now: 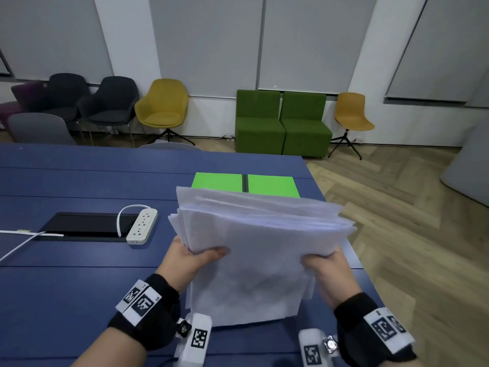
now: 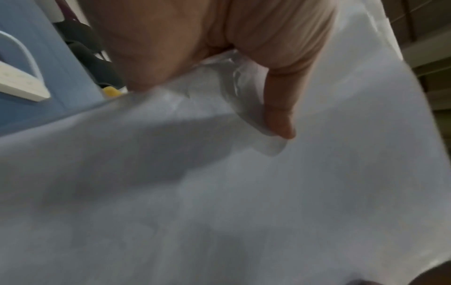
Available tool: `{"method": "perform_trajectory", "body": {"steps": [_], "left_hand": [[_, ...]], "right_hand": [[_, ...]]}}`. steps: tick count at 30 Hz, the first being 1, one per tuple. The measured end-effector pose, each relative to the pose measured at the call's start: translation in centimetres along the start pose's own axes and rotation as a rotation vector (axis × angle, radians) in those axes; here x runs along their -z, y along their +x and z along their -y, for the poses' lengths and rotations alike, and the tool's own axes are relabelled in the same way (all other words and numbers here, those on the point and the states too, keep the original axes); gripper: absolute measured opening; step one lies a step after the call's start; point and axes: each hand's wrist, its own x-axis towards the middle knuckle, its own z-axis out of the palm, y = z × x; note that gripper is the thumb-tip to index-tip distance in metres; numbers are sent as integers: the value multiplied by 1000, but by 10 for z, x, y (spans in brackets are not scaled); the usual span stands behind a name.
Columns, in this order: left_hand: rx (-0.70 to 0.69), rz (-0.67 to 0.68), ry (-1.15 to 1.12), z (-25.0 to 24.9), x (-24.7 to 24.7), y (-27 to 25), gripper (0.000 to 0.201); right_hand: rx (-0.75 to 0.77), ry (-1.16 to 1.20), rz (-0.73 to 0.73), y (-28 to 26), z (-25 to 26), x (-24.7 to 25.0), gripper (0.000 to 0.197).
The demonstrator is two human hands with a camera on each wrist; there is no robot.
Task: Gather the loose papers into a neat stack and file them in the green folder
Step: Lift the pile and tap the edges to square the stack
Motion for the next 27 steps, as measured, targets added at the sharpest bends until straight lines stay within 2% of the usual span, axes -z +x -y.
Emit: {"method": "perform_trajectory", "body": {"steps": [2, 5, 8, 11, 13, 16, 19, 21, 24, 27], "left_hand": [[-23, 47, -23, -5, 4, 2, 56], [54, 70, -23, 9, 8, -1, 62], [91, -23, 1, 27, 6, -4, 64], [60, -82, -8, 20, -1, 1, 50], [15, -41, -19, 8, -2, 4, 48], [8, 40, -63, -2, 3, 5, 47], [113, 45, -32, 16, 8, -2, 62], [168, 25, -10, 30, 5, -8, 64], [176, -38, -11, 33, -1, -12, 46], [124, -34, -42, 21, -5, -11, 29]], "right_hand": [[-20, 68, -22, 4, 4, 7, 54], [-90, 28, -109, 0, -7, 9, 49], [-117, -122, -65, -8, -21, -5, 45], [-92, -104, -63, -2, -15, -14, 46], [-72, -72, -60, 4, -5, -11, 50], [-91, -9, -45, 4, 1, 1, 47], [-155, -99, -46, -5, -17, 9, 60], [-196, -139, -37, -11, -32, 5, 69], [-178, -133, -59, -12, -42, -1, 62], [-128, -97, -63, -7, -34, 5, 61]]}}
